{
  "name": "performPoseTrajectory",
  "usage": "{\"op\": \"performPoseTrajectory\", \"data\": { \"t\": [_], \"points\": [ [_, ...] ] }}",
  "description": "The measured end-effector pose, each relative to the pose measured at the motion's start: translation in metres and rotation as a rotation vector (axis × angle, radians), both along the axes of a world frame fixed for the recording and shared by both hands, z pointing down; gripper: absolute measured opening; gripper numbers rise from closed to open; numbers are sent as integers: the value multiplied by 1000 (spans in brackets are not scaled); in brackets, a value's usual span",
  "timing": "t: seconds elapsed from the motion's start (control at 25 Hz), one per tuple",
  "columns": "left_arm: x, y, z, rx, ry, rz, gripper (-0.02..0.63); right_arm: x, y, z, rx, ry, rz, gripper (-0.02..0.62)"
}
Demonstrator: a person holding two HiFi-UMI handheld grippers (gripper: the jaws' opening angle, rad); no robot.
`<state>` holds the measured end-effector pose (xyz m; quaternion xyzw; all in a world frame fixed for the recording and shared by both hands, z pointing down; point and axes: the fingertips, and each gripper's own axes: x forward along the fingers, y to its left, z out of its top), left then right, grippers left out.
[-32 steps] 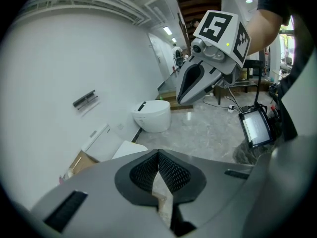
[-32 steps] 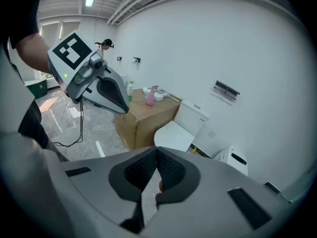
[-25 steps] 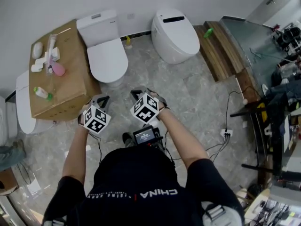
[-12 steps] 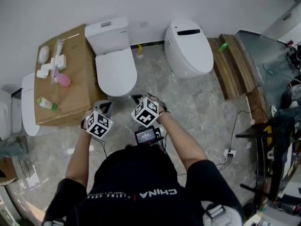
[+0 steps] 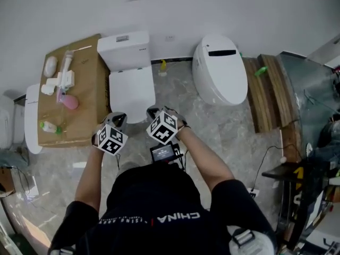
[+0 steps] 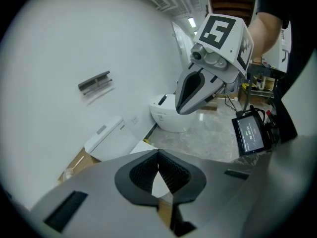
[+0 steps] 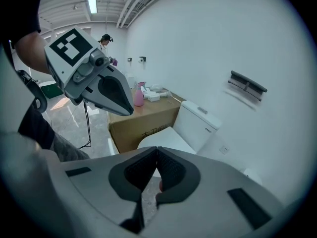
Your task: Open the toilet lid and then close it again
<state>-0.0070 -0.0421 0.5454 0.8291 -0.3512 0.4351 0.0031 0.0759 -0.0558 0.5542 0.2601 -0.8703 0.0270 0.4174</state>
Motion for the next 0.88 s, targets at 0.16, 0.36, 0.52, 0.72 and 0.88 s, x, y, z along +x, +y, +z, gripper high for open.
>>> {"op": "performPoseTrajectory", "data": {
  "t": [0.16, 0.36, 0.52, 0.72, 0.88],
  "points": [
    [-3, -14, 3, -5, -3, -18, 9, -4, -18, 8, -16, 9, -15, 12],
    [-25, -21, 8, -19, 2, -24, 9, -33, -25, 10, -23, 5, -32, 14],
    [-40, -19, 10, -25, -8, 9, 9, -53, -20, 7, -16, 4, -18, 14],
    [-46, -19, 11, -22, -11, 48, 9, -60, -18, 5, -15, 18, 4, 12],
    [-44, -19, 15, -26, -8, 71, 9, -59, -16, 12, -20, 35, 6, 12]
  ]
}}
